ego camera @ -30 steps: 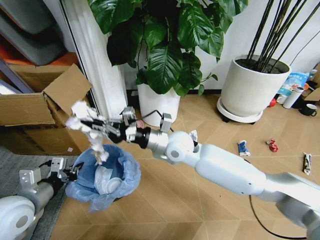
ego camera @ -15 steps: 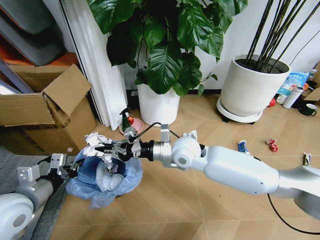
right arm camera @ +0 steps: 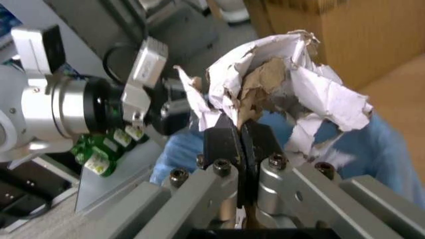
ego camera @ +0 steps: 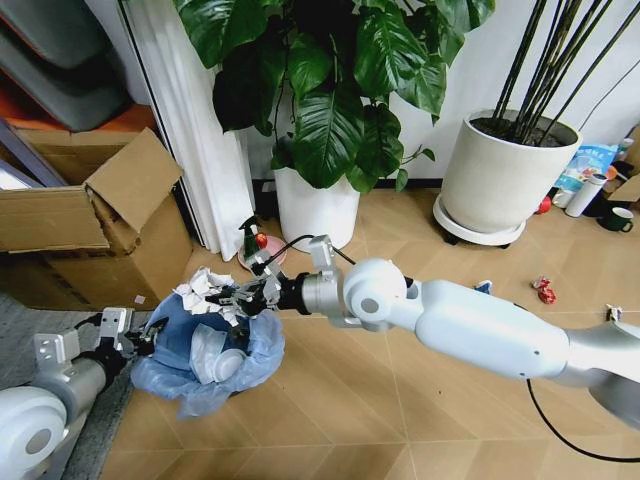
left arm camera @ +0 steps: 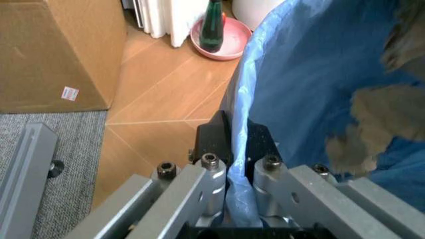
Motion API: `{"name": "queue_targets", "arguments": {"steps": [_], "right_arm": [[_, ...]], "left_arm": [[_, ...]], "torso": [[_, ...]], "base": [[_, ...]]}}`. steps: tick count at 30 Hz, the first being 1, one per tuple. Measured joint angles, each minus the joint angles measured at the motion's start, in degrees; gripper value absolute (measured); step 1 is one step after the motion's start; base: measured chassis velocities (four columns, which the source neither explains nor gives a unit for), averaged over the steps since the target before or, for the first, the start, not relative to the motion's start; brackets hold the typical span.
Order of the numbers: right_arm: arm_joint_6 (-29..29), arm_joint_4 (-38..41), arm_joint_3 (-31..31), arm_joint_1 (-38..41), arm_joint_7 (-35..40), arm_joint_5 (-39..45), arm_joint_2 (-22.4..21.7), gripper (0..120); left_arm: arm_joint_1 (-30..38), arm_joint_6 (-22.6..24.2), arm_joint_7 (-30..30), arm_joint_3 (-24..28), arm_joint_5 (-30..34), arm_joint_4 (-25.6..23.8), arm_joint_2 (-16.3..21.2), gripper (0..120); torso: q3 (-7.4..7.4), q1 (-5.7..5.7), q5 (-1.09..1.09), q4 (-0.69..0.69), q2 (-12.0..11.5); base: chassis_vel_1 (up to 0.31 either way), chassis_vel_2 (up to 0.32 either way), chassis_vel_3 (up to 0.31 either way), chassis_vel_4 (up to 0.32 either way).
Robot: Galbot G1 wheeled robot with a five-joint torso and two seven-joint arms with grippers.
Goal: Pick up the trash bin and place the garbage on the floor into it.
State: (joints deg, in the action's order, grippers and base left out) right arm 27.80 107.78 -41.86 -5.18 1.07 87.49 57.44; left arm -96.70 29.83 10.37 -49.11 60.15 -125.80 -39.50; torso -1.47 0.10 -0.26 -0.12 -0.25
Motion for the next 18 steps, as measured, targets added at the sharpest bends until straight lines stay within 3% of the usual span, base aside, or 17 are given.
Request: {"name": "queue_targets", "arguments": {"steps": [4,5,7,9,12,18], "right_arm": [[2.8,0.7,-0.4,1.2,4.8,4.1,1.4,2],[4.4,0.7,-0.6,1.7,8.6,4.8,2.5,9],[4.7,0.7,-0.7,1.8,9.4,5.1,2.8,12],[6.5,1.1,-0.7,2.1,13.5,7.2,3.3,27],[7.7,1.6,-0.4,2.2,16.4,9.5,3.4,35],[8.3,1.8,0.2,2.0,18.1,9.9,3.3,55]], "left_arm": [[0.1,0.0,0.0,0.0,0.1,0.1,0.0,0],[0.2,0.0,0.0,0.0,0.3,0.1,0.1,0],[0.2,0.0,0.0,0.0,0.3,0.1,0.1,0],[0.2,0.0,-0.1,0.0,0.4,0.1,0.2,0],[0.2,0.0,-0.1,0.0,0.4,0.1,0.2,0],[0.2,0.0,-0.1,0.0,0.4,0.4,0.2,0]], "torso": [[0.00,0.00,0.00,0.00,0.0],[0.00,0.00,0.00,0.00,0.0],[0.00,0.00,0.00,0.00,0.0],[0.00,0.00,0.00,0.01,0.0],[0.00,0.00,0.00,0.00,0.0],[0.00,0.00,0.00,0.00,0.0]], "base": [[0.000,0.000,0.000,0.000],[0.000,0.000,0.000,0.000],[0.000,0.000,0.000,0.000],[0.000,0.000,0.000,0.000],[0.000,0.000,0.000,0.000],[0.000,0.000,0.000,0.000]]}}
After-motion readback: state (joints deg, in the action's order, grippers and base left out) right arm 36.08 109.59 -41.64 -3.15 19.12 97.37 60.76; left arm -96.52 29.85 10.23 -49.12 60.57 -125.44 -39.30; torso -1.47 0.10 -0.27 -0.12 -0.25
